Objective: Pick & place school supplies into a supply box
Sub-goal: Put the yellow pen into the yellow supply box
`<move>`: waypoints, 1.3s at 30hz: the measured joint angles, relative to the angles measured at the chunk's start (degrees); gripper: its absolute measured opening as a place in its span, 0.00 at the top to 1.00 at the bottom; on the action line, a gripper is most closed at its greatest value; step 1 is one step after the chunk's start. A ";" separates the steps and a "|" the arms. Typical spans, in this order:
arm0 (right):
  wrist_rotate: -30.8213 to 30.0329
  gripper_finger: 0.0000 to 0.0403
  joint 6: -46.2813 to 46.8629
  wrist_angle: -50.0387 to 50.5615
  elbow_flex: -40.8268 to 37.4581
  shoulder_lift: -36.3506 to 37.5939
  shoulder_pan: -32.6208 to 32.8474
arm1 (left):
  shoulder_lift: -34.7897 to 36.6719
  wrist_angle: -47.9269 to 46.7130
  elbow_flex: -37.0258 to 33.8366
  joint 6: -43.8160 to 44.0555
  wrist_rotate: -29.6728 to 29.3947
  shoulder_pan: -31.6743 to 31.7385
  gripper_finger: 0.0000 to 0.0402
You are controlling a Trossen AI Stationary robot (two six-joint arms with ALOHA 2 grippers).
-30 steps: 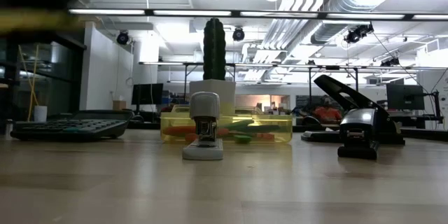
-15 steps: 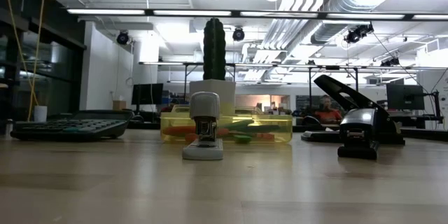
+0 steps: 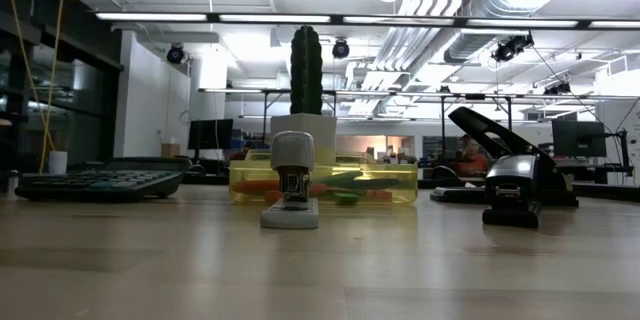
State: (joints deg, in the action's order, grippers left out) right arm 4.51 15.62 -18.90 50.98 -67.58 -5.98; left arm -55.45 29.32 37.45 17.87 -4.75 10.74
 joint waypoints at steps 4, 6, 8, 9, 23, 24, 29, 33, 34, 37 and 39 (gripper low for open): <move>0.09 0.53 5.06 0.54 0.02 -2.46 0.39 | -4.39 -2.36 3.68 -0.19 1.19 0.00 0.99; 0.09 0.53 4.99 0.35 0.02 -4.18 0.94 | -7.17 -3.60 6.13 -1.84 2.36 0.00 0.99; 0.16 0.53 4.95 -0.11 0.02 -5.97 1.74 | -10.10 -4.84 8.42 -3.56 2.81 0.00 0.99; 0.18 0.53 5.08 -1.25 0.02 -6.87 2.13 | -11.34 -5.43 9.18 -3.82 2.83 -0.01 0.99; -2.56 0.53 3.71 -5.59 0.02 -10.44 4.66 | -21.51 -5.74 14.65 -1.27 5.78 -0.35 0.99; -2.84 0.53 3.63 -5.62 0.02 -10.44 4.64 | -21.72 -5.33 14.66 -0.89 5.86 -0.40 0.99; -4.93 0.53 3.80 -5.28 0.03 -10.44 4.66 | -21.87 -4.73 14.69 -0.04 5.76 -0.28 0.99; -4.97 0.53 3.84 -5.57 0.03 -10.44 4.68 | -21.87 -2.89 14.69 -0.02 5.57 -0.31 0.99; -4.97 0.53 4.02 -5.79 0.04 -10.44 4.68 | -21.87 -2.35 14.69 -0.04 5.57 -0.35 0.99; -4.98 0.57 5.79 -6.83 0.04 -10.44 4.68 | -21.96 -1.89 14.69 -0.04 5.53 -0.35 1.00; -4.98 0.62 6.43 -7.67 0.04 -10.44 4.68 | -22.54 -1.89 14.69 -0.04 5.42 -0.33 0.99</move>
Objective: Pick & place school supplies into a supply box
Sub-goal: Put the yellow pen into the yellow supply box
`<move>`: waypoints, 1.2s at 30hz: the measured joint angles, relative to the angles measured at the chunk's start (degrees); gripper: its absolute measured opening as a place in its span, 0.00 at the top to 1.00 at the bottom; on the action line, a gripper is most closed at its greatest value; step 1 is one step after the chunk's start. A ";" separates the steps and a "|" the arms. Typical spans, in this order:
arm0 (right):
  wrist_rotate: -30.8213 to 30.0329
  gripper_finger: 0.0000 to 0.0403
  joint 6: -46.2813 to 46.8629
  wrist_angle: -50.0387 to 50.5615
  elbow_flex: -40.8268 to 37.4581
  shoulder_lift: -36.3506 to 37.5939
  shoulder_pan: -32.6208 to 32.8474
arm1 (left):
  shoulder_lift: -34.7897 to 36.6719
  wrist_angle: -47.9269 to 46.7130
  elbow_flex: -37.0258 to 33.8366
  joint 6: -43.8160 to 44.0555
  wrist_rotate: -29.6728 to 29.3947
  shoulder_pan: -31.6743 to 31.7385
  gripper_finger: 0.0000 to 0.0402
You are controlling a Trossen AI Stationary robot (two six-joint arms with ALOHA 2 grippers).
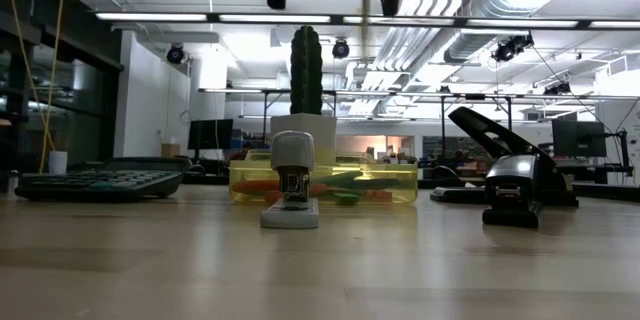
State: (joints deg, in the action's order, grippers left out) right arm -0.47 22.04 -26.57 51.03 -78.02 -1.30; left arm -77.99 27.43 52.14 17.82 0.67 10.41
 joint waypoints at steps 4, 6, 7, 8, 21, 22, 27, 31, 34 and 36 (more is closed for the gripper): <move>-0.01 0.74 0.02 -1.07 0.02 0.04 0.00 | -0.63 0.08 0.02 0.00 -0.08 0.02 0.99; 0.04 0.82 0.10 -0.37 0.02 0.04 0.00 | -0.81 -0.15 0.02 -0.06 -0.68 0.04 0.99; 0.12 0.87 0.16 -0.18 0.02 0.06 0.00 | -0.81 -0.15 0.02 -0.32 -1.14 0.16 0.99; 0.31 0.93 0.02 -0.04 0.05 0.11 0.00 | -0.81 0.06 0.04 -0.46 -1.61 0.32 1.00; 0.24 1.00 -2.95 8.02 0.07 4.03 -1.50 | 5.50 -10.28 0.00 -1.18 -0.92 2.59 1.00; 0.24 1.00 -2.97 9.04 0.07 4.74 -1.70 | 6.60 -11.56 0.00 -1.76 -0.97 2.71 1.00; 5.19 1.00 -2.76 13.01 0.61 6.88 -0.64 | 12.74 -17.97 0.00 -3.96 -2.36 2.75 1.00; 7.19 1.00 -8.38 31.04 8.37 5.51 3.45 | 16.39 -19.78 0.00 -4.99 -4.51 2.75 1.00; 6.72 1.00 -14.79 45.51 14.71 2.51 6.20 | 18.06 -19.88 0.00 -6.21 -6.42 2.75 1.00; 6.16 1.00 -17.01 50.79 17.69 0.32 7.28 | 18.64 -19.96 0.00 -6.51 -6.66 2.75 1.00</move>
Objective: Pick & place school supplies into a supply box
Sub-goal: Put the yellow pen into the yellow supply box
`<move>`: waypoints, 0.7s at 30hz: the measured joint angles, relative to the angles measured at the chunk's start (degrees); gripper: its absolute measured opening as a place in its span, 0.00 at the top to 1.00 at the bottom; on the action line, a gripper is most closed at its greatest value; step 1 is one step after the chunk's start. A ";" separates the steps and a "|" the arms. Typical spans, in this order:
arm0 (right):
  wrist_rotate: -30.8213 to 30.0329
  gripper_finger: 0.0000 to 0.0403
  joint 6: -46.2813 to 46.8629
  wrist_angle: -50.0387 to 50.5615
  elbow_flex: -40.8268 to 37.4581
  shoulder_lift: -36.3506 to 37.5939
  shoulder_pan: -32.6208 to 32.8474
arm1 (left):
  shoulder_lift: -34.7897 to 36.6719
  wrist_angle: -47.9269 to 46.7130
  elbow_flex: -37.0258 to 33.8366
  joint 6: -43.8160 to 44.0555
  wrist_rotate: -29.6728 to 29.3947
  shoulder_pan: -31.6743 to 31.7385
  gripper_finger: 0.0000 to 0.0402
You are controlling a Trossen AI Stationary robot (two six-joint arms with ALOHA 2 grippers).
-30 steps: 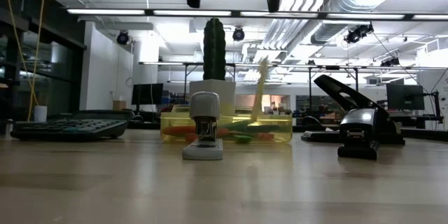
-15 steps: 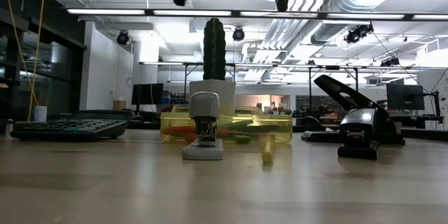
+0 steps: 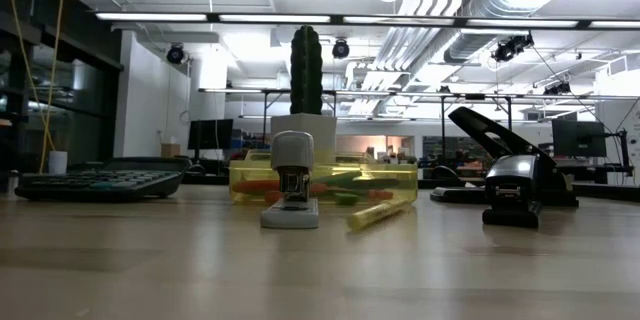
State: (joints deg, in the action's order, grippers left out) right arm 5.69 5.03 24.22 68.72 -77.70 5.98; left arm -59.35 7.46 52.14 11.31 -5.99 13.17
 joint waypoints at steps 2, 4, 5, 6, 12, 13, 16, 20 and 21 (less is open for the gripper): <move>0.29 1.00 -1.71 3.75 2.07 -2.18 0.56 | 0.06 -0.01 0.00 0.02 -0.75 0.00 1.00; 3.00 1.00 -4.42 6.88 3.33 -4.73 0.75 | 0.02 -0.11 0.00 0.02 -0.78 0.00 1.00; 4.83 1.00 -5.90 8.27 3.83 -6.00 0.81 | 0.02 -0.10 0.00 0.02 -0.78 0.00 1.00; 6.51 0.99 -7.18 8.82 4.39 -7.34 0.81 | 0.02 -0.09 0.00 0.05 -0.78 0.00 1.00; 10.19 0.80 -12.30 10.77 6.25 -16.37 1.28 | 0.02 0.03 0.00 2.02 -0.79 0.00 1.00; 10.17 0.74 -13.41 10.79 6.52 -17.85 1.51 | 0.03 0.04 0.00 2.05 -0.77 0.00 1.00; 10.44 0.60 -19.78 10.94 7.03 -22.06 2.41 | 0.44 0.11 0.00 2.08 -0.76 0.00 1.00; 9.92 0.47 -26.75 10.98 7.03 -26.63 3.85 | 0.43 0.09 0.00 2.19 -0.76 0.00 1.00; 9.00 0.46 -27.84 10.90 7.07 -27.57 4.24 | 0.43 0.10 0.00 2.15 -0.76 0.00 1.00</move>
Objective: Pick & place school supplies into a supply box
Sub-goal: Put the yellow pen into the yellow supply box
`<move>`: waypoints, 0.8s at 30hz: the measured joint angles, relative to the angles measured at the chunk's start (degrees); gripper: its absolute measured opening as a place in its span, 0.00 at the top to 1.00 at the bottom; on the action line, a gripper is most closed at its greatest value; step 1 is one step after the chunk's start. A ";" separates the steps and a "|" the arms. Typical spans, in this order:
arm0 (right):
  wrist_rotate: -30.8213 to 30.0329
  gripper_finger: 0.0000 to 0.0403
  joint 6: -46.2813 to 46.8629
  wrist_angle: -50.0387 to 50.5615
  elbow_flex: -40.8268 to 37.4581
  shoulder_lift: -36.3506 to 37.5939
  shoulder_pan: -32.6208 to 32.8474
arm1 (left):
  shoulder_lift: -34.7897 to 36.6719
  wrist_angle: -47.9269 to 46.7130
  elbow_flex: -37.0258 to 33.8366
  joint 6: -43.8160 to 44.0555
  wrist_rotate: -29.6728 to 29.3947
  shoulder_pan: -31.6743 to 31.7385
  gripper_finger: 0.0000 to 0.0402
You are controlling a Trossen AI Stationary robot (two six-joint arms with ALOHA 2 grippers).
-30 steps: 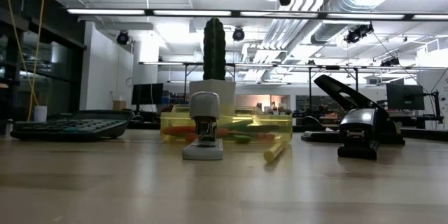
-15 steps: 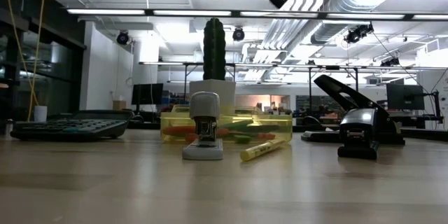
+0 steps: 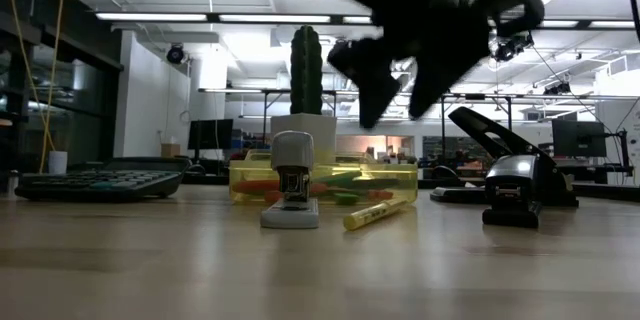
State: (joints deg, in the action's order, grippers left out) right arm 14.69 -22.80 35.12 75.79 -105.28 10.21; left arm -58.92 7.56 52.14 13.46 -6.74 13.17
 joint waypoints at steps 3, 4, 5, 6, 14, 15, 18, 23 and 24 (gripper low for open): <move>-2.70 0.44 -2.67 0.03 0.00 -2.61 0.80 | 0.00 0.01 0.00 -0.03 0.00 0.00 1.00; -3.53 0.44 -3.01 -0.09 0.00 -3.23 0.94 | -0.02 0.01 0.00 -0.12 0.00 0.00 1.00; -4.21 0.45 -3.13 -0.27 0.00 -3.77 1.10 | -0.02 0.01 0.00 -0.10 -0.02 0.00 1.00; -4.46 0.46 -3.13 -0.23 0.00 -4.37 1.12 | -0.02 0.01 0.00 -0.10 -0.02 0.00 1.00; -6.09 0.55 -3.20 -1.17 0.00 -7.63 1.10 | -0.02 0.01 0.00 -0.10 -0.49 0.00 1.00; -6.30 0.56 -3.20 -1.82 0.00 -7.99 1.10 | -0.02 0.01 0.00 -0.09 -0.73 0.00 1.00; -6.33 0.61 -3.20 -2.09 0.00 -8.94 1.07 | -0.02 -0.01 0.00 -0.10 -1.52 0.00 1.00; -6.62 0.69 -4.26 -0.89 0.06 -10.70 1.41 | -0.03 -0.03 0.00 -0.10 -1.64 0.00 1.00; -6.84 0.71 -4.60 -0.73 0.15 -10.84 1.47 | -0.04 -0.03 0.00 -0.11 -1.64 0.00 1.00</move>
State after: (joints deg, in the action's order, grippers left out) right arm 7.84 -27.40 34.40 75.94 -116.12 11.68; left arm -58.96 7.53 52.14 13.35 -8.38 13.17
